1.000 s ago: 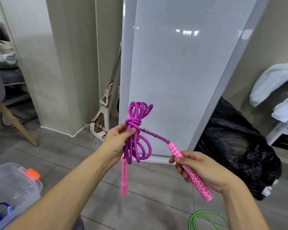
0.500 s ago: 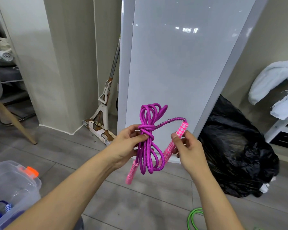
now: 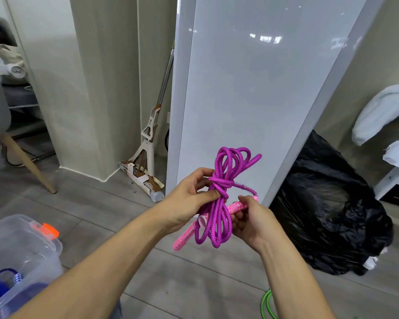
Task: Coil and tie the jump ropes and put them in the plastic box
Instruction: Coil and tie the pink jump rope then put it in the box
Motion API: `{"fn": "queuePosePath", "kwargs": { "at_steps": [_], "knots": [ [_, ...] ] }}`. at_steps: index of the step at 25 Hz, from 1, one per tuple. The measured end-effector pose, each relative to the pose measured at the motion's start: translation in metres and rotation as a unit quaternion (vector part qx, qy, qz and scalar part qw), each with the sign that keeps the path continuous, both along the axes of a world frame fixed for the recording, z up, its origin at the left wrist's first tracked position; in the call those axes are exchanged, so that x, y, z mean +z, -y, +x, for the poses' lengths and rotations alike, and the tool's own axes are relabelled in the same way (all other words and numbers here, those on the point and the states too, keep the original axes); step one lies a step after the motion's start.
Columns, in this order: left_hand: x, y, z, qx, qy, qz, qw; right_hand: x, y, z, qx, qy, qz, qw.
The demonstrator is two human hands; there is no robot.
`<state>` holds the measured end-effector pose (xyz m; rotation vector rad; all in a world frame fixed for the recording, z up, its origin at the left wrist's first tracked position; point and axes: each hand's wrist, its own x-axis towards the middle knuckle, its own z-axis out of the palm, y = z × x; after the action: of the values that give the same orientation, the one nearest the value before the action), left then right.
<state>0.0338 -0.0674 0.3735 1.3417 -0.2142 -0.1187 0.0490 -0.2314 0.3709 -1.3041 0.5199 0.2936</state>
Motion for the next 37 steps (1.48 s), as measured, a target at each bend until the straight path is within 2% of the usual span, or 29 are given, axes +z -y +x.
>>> {"fn": "queuePosePath", "kwargs": {
  "at_steps": [3,6,11,13,16,22,25,27,28,30,31,32,33,34,37],
  "knots": [
    [0.001,-0.001,-0.002,-0.004,0.03,0.033,0.999,0.0,0.0,0.0,0.03,-0.015,0.013,0.999],
    [0.0,-0.001,0.0,0.04,0.038,0.007,0.998,0.0,0.004,-0.001,0.096,-0.029,0.036,0.994],
    [-0.001,-0.001,0.001,0.073,0.055,0.02,0.996,-0.004,0.0,-0.008,0.196,-0.003,-0.006,0.981],
    [0.0,-0.003,0.002,0.115,0.054,0.036,0.991,0.001,-0.003,-0.012,0.219,0.018,-0.015,0.975],
    [-0.002,-0.005,0.005,0.182,0.027,0.039,0.982,0.003,-0.004,-0.016,0.249,0.03,0.031,0.968],
    [-0.008,-0.002,0.012,0.233,-0.046,-0.064,0.969,-0.002,-0.011,-0.024,0.35,0.084,0.052,0.932],
    [-0.006,-0.011,0.017,0.271,-0.101,-0.136,0.948,-0.005,-0.011,-0.022,0.341,0.123,-0.031,0.931],
    [-0.002,-0.025,0.02,0.296,-0.145,-0.191,0.925,-0.01,-0.006,-0.024,0.398,0.13,-0.15,0.896],
    [-0.001,-0.031,0.021,0.312,-0.172,-0.218,0.909,-0.013,-0.004,-0.025,0.435,0.129,-0.223,0.863],
    [-0.002,-0.038,0.022,0.347,-0.221,-0.266,0.872,-0.021,-0.002,-0.025,0.481,0.143,-0.386,0.774],
    [-0.002,-0.039,0.022,0.358,-0.241,-0.286,0.855,-0.023,-0.002,-0.025,0.478,0.153,-0.455,0.736],
    [-0.003,-0.039,0.022,0.358,-0.255,-0.309,0.843,-0.024,-0.005,-0.025,0.46,0.168,-0.498,0.715],
    [-0.003,-0.039,0.022,0.345,-0.262,-0.334,0.837,-0.024,-0.01,-0.026,0.439,0.194,-0.513,0.711],
    [-0.001,-0.04,0.023,0.33,-0.26,-0.354,0.835,-0.026,-0.016,-0.027,0.417,0.228,-0.5,0.724],
    [0.008,-0.039,0.022,0.3,-0.25,-0.344,0.854,-0.031,-0.039,-0.033,0.369,0.277,-0.38,0.802]
  ]
}}
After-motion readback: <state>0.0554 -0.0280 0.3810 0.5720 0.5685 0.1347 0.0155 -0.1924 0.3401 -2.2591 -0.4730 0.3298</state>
